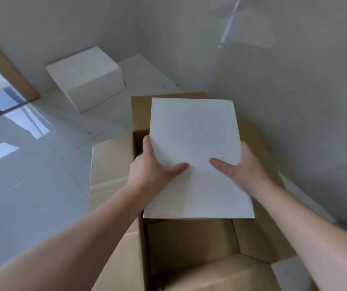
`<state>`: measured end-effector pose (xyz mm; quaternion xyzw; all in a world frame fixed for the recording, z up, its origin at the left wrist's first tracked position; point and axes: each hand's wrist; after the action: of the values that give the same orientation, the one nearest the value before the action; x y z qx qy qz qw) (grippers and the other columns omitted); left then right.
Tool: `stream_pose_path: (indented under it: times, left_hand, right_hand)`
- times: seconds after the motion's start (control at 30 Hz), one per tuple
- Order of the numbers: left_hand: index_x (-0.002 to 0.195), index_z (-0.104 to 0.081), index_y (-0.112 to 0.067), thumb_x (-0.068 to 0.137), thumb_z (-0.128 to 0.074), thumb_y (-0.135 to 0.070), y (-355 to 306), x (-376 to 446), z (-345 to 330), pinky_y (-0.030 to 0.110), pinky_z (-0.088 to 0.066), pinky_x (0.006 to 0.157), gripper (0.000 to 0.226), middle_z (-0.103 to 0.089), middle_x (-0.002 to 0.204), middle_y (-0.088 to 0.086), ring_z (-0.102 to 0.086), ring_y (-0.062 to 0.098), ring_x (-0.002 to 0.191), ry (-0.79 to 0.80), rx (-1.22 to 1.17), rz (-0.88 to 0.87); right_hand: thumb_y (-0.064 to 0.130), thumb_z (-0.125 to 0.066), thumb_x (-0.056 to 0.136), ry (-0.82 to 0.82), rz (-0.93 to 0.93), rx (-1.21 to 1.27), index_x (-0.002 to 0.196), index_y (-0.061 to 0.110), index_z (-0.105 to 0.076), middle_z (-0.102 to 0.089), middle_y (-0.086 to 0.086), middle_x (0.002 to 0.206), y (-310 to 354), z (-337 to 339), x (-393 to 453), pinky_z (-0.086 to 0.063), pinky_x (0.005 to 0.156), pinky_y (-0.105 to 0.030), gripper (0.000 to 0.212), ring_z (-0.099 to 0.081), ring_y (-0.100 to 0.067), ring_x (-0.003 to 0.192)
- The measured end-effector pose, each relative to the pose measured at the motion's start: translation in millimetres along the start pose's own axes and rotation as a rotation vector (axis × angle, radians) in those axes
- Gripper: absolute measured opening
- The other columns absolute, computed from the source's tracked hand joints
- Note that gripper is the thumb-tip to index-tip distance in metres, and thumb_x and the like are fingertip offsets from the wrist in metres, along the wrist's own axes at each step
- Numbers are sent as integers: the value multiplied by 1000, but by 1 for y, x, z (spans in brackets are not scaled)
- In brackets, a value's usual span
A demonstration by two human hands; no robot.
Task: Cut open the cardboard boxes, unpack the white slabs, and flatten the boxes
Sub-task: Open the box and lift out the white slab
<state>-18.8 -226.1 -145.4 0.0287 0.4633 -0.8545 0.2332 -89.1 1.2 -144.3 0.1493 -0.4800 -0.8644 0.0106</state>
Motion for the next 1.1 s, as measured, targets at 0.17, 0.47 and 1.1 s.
stream_pose_path:
  times: [0.17,0.47,1.1]
  left_hand:
    - [121,-20,-43,50,-71,-74,-121,-33,131,19,-36,50,93,-48,84,-23,-48,-1,69,31,28,-52]
    - [131,-13,-46,52,-71,-73,-339,-86,366,20,-39,67,101,-48,96,-24,-49,5,81,-2,105,-262]
    - [128,-13,-52,52,-71,-73,-398,30,556,9,-34,52,98,-44,83,-33,-45,-10,72,-64,23,-339]
  right_hand:
    - [72,-79,49,-60,-35,34,118,40,-46,-62,24,110,157,56,-54,-48,73,-22,83,-60,5,97]
    - [74,-79,50,-190,88,133,107,63,-41,-59,33,113,432,140,-127,-51,89,-36,70,-58,7,103]
    - [60,-82,58,-253,196,136,116,48,-41,-58,39,105,653,91,-46,-45,66,-10,72,-56,19,92]
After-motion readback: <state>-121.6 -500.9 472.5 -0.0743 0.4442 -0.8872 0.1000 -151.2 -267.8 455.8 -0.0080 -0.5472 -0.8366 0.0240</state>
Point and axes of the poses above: each hand's wrist, its own x-axis towards the middle knuckle, its own z-axis out of the back of the hand, y = z × x
